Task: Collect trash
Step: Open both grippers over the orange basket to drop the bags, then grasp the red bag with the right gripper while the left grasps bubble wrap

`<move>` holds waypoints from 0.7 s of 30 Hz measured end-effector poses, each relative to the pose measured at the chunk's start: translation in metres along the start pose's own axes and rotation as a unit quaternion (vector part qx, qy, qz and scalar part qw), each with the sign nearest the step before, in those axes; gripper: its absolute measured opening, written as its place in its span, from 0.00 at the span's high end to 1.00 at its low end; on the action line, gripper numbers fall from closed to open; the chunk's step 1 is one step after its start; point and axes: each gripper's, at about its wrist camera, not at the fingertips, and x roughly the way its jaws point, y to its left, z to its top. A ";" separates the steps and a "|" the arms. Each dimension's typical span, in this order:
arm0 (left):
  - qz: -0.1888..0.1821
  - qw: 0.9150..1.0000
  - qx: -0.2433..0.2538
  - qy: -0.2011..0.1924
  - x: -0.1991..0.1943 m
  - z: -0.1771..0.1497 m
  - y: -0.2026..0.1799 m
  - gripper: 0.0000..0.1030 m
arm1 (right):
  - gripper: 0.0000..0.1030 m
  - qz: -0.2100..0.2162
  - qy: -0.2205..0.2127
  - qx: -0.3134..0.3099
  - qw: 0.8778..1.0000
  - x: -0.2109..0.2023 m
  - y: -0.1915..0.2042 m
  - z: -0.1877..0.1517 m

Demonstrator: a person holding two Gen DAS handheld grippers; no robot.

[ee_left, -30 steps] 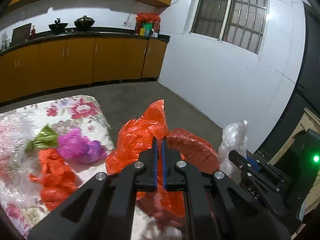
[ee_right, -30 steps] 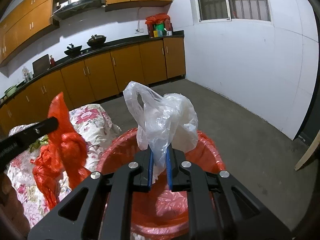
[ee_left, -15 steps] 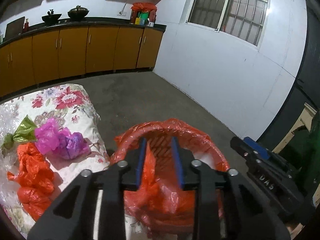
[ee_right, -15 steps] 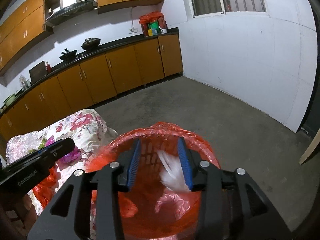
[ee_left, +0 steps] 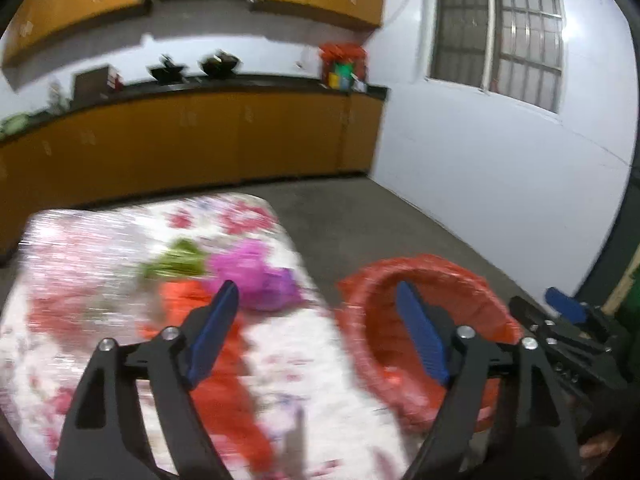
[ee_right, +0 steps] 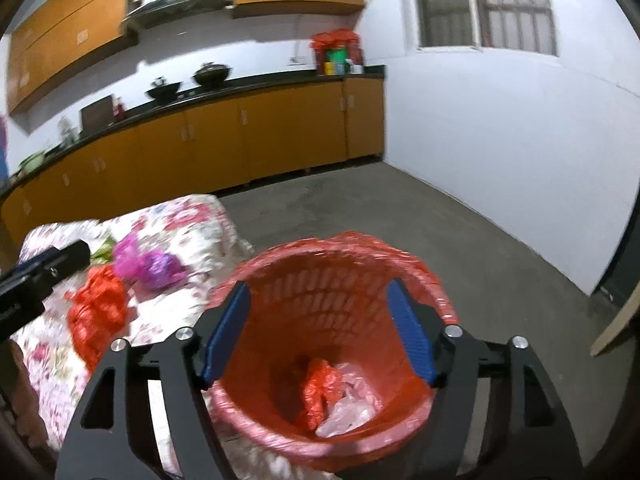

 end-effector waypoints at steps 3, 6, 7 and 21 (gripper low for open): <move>0.049 0.999 0.004 -0.017 -0.019 -0.009 0.029 0.18 | 0.19 0.014 -0.007 -0.026 1.000 -0.002 0.026 -0.001; 0.091 0.996 0.003 -0.010 -0.031 -0.020 0.062 0.18 | 0.17 0.042 -0.006 -0.050 0.998 -0.003 0.054 -0.004; 0.102 0.995 0.002 -0.004 -0.034 -0.023 0.073 0.18 | 0.17 0.051 -0.005 -0.056 0.997 -0.002 0.063 -0.005; 0.192 0.978 -0.080 0.031 -0.064 -0.056 0.196 0.17 | 0.18 0.165 0.050 -0.095 0.980 0.025 0.172 -0.024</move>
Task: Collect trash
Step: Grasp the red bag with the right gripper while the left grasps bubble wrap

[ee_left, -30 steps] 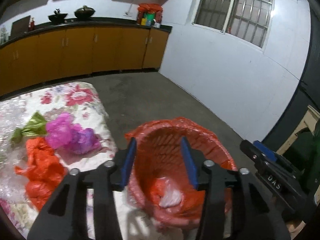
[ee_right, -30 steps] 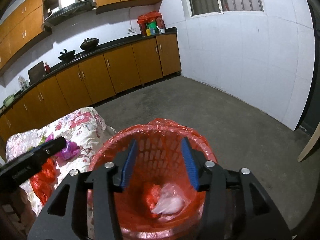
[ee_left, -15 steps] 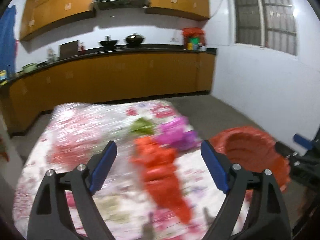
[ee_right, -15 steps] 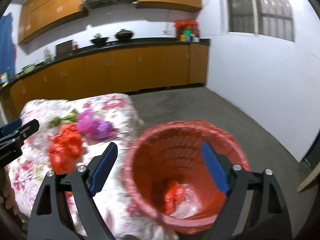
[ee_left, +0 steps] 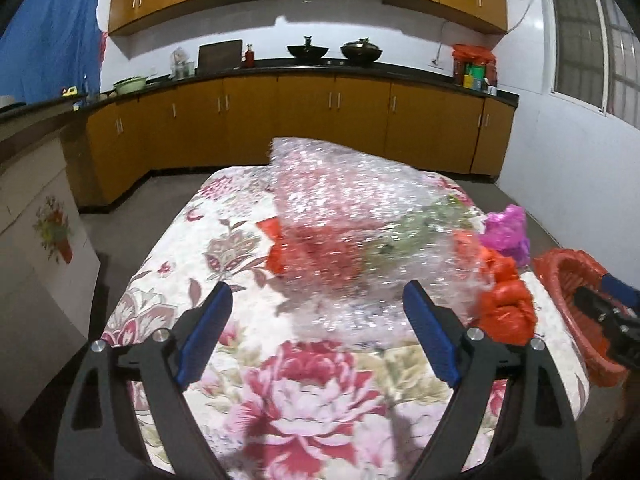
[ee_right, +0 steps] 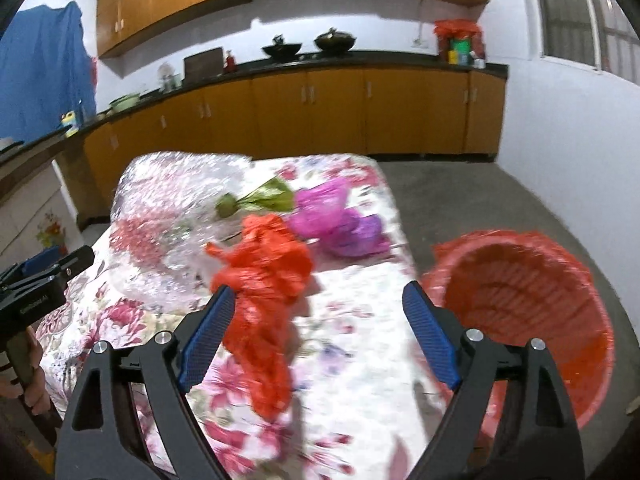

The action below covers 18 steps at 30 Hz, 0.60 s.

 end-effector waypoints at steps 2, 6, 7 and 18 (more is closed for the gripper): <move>-0.001 1.000 -0.006 0.005 0.003 -0.002 0.006 0.17 | 0.20 0.006 0.012 -0.005 1.000 0.011 0.009 -0.002; -0.001 1.000 -0.022 0.012 0.012 -0.003 0.016 0.17 | 0.20 0.009 0.031 -0.017 0.999 0.029 0.022 -0.007; 0.000 1.000 -0.024 0.012 0.014 -0.002 0.018 0.17 | 0.20 0.007 0.035 -0.021 0.999 0.034 0.025 -0.008; -0.003 0.999 -0.017 0.030 0.050 0.003 0.019 0.27 | 0.21 0.010 0.067 -0.029 0.997 0.062 0.035 -0.011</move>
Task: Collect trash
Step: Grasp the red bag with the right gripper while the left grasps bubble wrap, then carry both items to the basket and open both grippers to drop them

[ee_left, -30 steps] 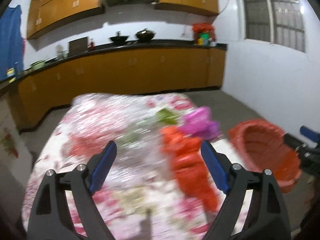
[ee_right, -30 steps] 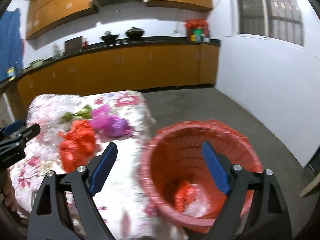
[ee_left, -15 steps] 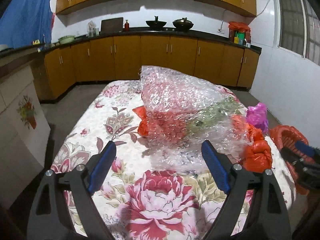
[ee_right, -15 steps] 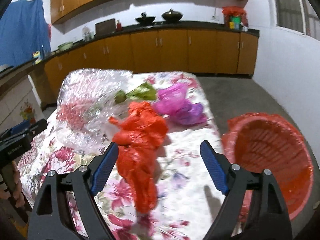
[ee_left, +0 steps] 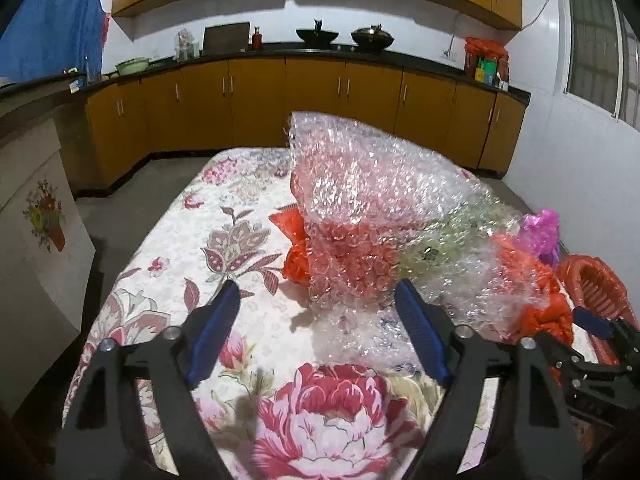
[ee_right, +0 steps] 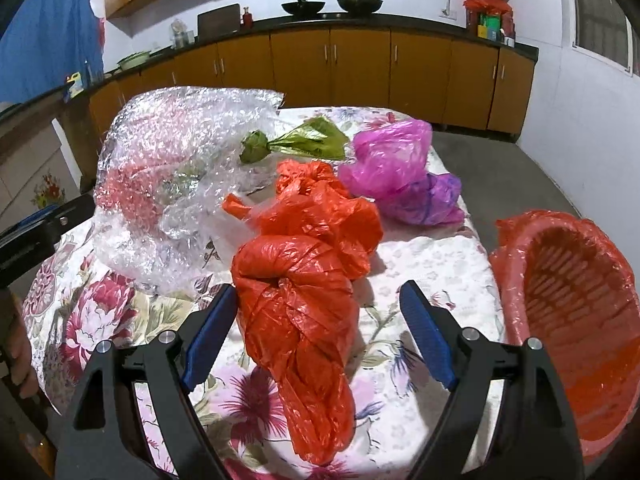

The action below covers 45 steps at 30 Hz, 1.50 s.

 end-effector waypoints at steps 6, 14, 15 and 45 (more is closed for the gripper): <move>-0.011 1.000 -0.006 0.012 0.014 0.000 0.002 0.32 | 0.49 0.014 0.017 -0.009 1.000 0.009 0.005 -0.001; -0.060 0.997 -0.021 0.047 0.035 -0.003 0.003 0.60 | 0.54 0.019 0.014 -0.008 1.000 0.005 0.003 -0.006; -0.064 0.996 -0.023 0.051 0.037 -0.003 0.003 0.67 | 0.54 0.019 0.014 -0.008 1.000 0.004 0.002 -0.006; -0.087 0.994 0.028 -0.062 -0.057 0.030 -0.023 0.97 | 0.59 -0.012 -0.040 0.004 0.999 -0.054 -0.034 -0.004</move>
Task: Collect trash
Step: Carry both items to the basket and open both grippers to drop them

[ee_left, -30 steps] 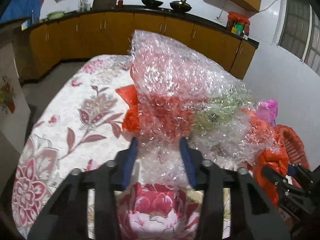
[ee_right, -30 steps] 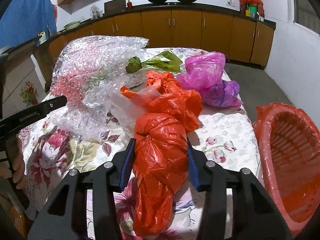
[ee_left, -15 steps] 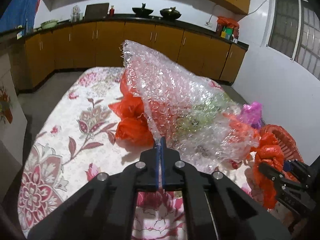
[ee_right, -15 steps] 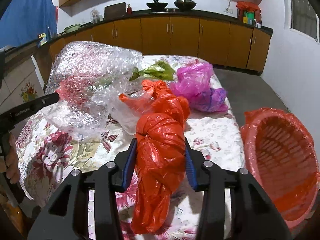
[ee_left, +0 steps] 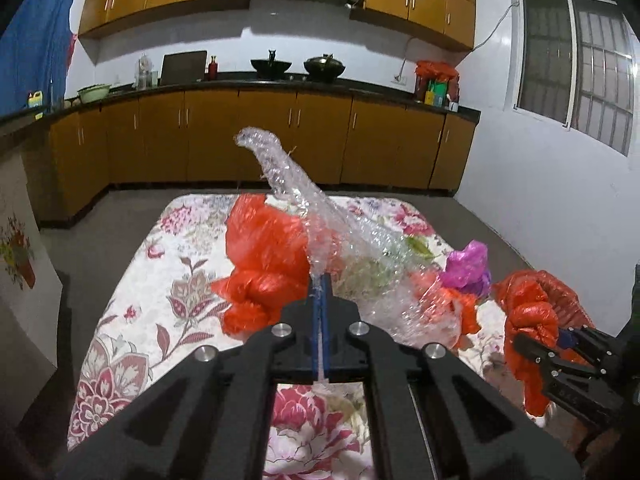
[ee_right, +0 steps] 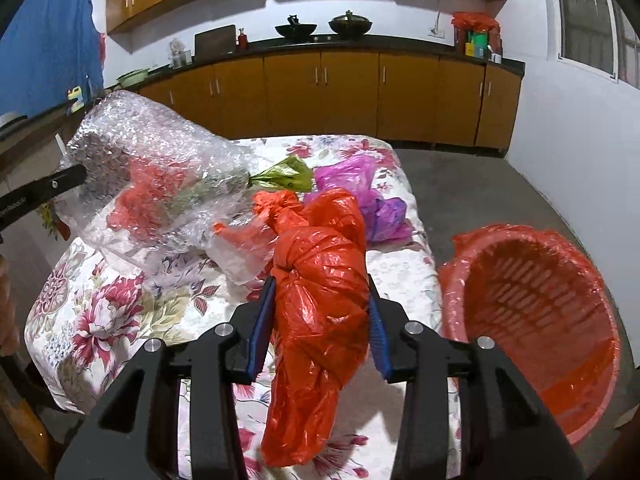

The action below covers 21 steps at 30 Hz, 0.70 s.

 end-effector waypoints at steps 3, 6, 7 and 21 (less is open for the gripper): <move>-0.003 1.000 0.005 -0.010 -0.005 0.004 -0.003 0.97 | 0.59 -0.003 -0.002 0.004 1.000 -0.003 -0.005 0.000; -0.007 1.000 0.013 -0.020 -0.014 0.010 -0.010 0.97 | 0.59 -0.005 -0.005 0.007 1.000 -0.005 -0.008 0.000; -0.009 1.000 0.016 -0.024 -0.016 0.012 -0.012 0.97 | 0.59 -0.006 -0.005 0.008 1.000 -0.006 -0.010 0.000; -0.070 0.993 0.055 -0.072 -0.053 0.040 -0.061 0.97 | 0.59 -0.029 -0.018 0.030 0.999 -0.021 -0.037 -0.001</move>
